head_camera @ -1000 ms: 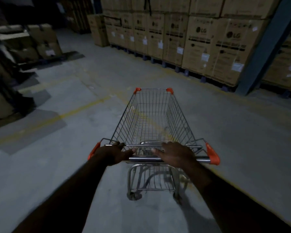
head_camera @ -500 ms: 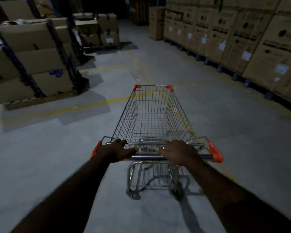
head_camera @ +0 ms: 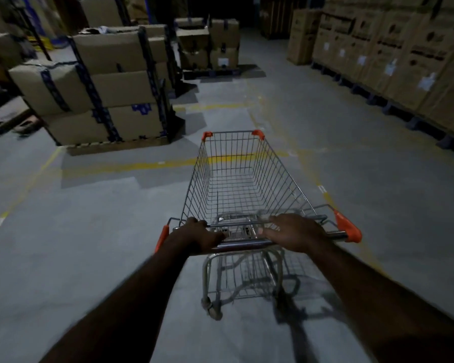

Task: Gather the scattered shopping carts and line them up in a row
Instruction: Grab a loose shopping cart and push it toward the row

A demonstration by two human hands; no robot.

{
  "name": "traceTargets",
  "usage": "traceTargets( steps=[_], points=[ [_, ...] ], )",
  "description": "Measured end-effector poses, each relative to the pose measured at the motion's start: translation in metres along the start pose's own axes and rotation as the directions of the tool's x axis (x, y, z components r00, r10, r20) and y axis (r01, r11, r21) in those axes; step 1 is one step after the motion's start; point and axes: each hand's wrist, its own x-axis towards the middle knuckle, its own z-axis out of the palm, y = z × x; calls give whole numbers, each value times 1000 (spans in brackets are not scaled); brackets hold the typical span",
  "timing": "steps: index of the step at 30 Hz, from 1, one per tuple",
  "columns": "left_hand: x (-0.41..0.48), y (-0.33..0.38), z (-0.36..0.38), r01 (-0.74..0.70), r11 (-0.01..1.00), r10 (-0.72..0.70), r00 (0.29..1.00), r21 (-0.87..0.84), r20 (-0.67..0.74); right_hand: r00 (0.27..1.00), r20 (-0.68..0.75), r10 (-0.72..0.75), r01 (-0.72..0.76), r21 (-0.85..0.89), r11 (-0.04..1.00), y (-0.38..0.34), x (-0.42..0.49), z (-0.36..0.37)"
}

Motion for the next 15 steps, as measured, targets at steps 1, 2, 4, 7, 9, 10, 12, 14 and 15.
traceTargets(
  steps=[1,2,4,7,9,10,12,14,15],
  points=[
    [6,-2,-3,8,1000,-8,1000,2,-21,1000,2,-17,17,2,1000,-2,12,-4],
    [11,-4,-7,20,1000,-19,999,7,-38,999,7,-33,33,4,999,-3,26,-7],
    [25,-10,-14,57,998,-55,997,34,-62,998,23,-61,61,3,998,-5,51,-14],
    [51,-21,-28,129,988,-121,988,82,-97,992,35,-120,121,-22,992,-12,97,-26],
    [67,-27,-36,175,982,-165,977,67,-132,984,41,-175,176,-44,983,-17,129,-31],
    [75,-28,-41,200,978,-189,970,59,-151,978,43,-203,205,-56,977,-19,146,-33],
    [87,-30,-54,249,969,-244,956,7,-161,968,51,-247,251,-71,965,-23,176,-41],
    [102,-33,-61,278,955,-291,946,-108,-140,952,58,-299,303,-72,950,-25,203,-50],
    [108,-33,-64,285,947,-305,942,-148,-138,943,67,-326,331,-78,940,-24,215,-54]
  ],
)
